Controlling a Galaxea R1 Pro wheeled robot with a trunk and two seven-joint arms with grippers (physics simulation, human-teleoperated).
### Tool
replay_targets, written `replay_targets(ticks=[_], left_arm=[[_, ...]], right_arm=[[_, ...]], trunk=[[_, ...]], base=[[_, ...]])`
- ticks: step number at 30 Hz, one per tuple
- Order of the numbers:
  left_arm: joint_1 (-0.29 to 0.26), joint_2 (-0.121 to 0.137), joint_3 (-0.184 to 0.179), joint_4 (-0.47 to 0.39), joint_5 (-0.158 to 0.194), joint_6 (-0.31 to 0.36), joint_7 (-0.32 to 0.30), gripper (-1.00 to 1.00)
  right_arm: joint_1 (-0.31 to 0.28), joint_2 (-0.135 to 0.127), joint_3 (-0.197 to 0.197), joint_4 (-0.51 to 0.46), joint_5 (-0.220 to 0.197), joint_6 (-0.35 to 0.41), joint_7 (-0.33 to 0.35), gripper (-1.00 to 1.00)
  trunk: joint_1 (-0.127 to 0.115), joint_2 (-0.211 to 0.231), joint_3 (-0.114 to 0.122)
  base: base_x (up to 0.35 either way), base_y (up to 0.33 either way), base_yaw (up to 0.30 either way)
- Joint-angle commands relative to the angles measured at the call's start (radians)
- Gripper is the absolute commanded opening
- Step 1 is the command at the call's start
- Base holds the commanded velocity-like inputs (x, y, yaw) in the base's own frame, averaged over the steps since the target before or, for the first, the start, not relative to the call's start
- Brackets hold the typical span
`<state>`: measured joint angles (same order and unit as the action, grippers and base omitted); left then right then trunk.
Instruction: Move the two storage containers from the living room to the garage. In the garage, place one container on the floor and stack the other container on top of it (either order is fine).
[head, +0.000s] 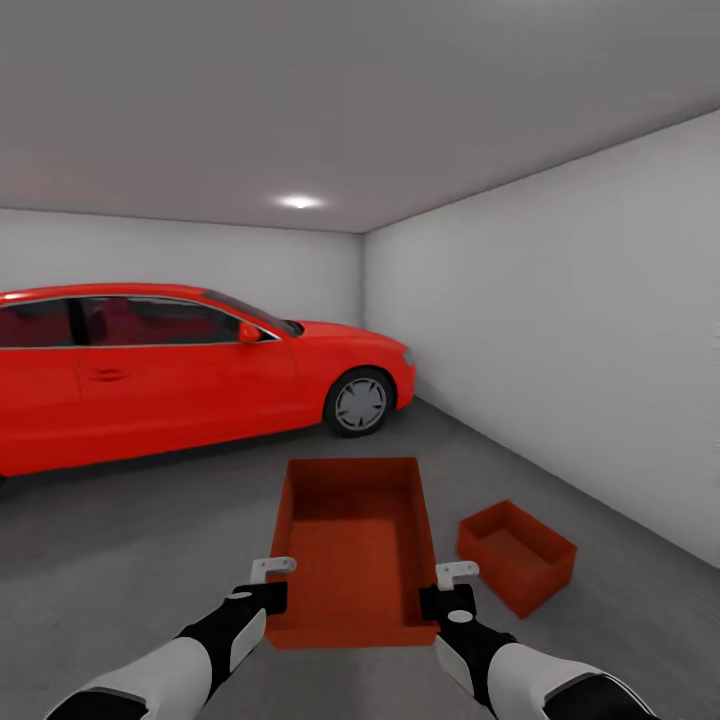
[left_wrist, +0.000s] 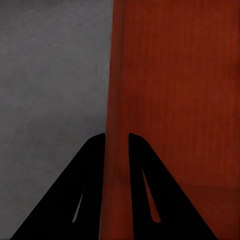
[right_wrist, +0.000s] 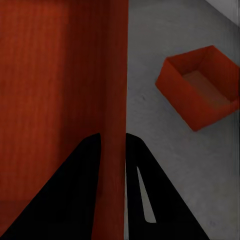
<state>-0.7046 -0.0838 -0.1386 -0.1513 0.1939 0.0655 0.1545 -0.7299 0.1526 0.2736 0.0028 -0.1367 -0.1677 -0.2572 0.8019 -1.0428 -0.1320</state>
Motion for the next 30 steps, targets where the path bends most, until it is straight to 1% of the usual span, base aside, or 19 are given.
replay_targets(ticks=[1, 30], left_arm=[[-0.001, 0.090, 0.056, -0.007, -0.007, -0.004, 0.011, -1.00], [-0.001, 0.089, 0.056, -0.007, -0.007, -0.004, 0.011, -1.00]], right_arm=[[0.000, 0.001, -0.043, 0.002, -0.003, 0.000, 0.003, -1.00], [0.000, 0.001, -0.043, 0.002, -0.003, 0.000, 0.003, -1.00]], trunk=[[0.001, -0.001, -0.001], [0.001, -0.001, -0.001]], base=[[0.320, 0.179, -0.247], [0.320, 0.179, -0.247]])
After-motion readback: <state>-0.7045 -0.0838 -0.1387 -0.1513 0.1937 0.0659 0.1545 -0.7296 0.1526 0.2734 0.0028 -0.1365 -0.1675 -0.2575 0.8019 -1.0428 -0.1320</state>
